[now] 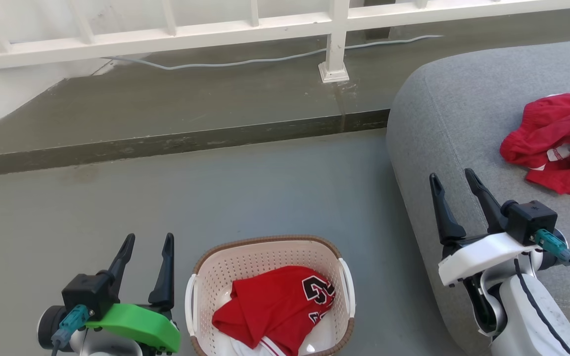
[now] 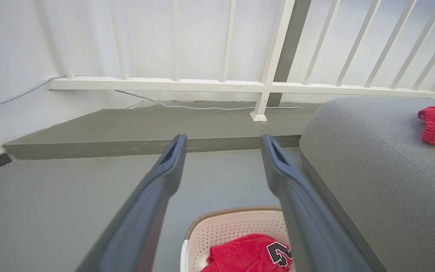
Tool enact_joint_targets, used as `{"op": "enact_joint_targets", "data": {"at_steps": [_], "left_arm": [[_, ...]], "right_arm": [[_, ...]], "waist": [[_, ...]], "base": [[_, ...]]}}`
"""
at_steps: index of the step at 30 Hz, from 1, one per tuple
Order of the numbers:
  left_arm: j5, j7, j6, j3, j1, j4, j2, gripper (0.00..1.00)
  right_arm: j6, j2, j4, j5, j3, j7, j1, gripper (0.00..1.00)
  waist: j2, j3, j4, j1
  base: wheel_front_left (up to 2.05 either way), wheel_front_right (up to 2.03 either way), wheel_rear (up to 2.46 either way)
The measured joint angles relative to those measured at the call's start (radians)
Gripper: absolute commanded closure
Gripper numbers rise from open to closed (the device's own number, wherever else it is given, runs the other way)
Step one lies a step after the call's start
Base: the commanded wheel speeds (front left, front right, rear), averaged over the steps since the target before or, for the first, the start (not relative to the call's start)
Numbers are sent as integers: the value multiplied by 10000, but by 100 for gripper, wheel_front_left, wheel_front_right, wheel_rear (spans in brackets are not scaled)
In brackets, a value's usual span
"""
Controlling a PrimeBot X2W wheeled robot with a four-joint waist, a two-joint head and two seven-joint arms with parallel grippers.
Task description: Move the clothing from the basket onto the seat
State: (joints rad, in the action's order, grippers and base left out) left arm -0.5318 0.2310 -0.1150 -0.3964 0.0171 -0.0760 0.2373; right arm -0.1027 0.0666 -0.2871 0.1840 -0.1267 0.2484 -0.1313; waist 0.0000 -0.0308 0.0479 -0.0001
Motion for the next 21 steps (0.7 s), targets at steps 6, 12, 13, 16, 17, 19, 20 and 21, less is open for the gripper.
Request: {"op": "enact_joint_targets", "data": {"at_steps": [6,12,13,16,17,19,20,21], "left_arm": [[77,-15,0,-36,-11,23,-6,0],[190,-31,-2,-240,-9,67,-27,0],[190,-33,0,-284,-3,67,-50,0],[194,-125,8,-495,38,-29,-125,0],[203,-221,17,-587,51,-105,-167,0],[192,-353,107,-765,96,-221,-343,0],[297,-420,127,-918,178,-341,-351,0],[320,-454,176,-932,252,-428,-420,0]], "right_arm": [[2,-2,148,4,8,-29,12,0],[79,0,485,4,-2,-117,15,0],[77,0,545,2,-4,-119,15,0],[79,0,740,2,-33,-217,13,0],[79,0,826,2,-48,-219,12,0],[79,-2,982,2,-54,-270,-3,0],[79,2,1070,2,-54,-307,-13,0],[79,4,1160,2,-52,-305,-20,0]], "waist": [[0,-47,3,0],[0,-294,28,0],[0,-355,33,0],[0,-570,57,0],[0,-653,68,0],[0,-841,94,0],[0,-946,111,0],[0,-1054,128,0]], "base": [[0,0,0],[0,0,0],[0,0,0],[0,0,0],[0,0,0],[0,0,0],[0,0,0],[0,0,0]]}}
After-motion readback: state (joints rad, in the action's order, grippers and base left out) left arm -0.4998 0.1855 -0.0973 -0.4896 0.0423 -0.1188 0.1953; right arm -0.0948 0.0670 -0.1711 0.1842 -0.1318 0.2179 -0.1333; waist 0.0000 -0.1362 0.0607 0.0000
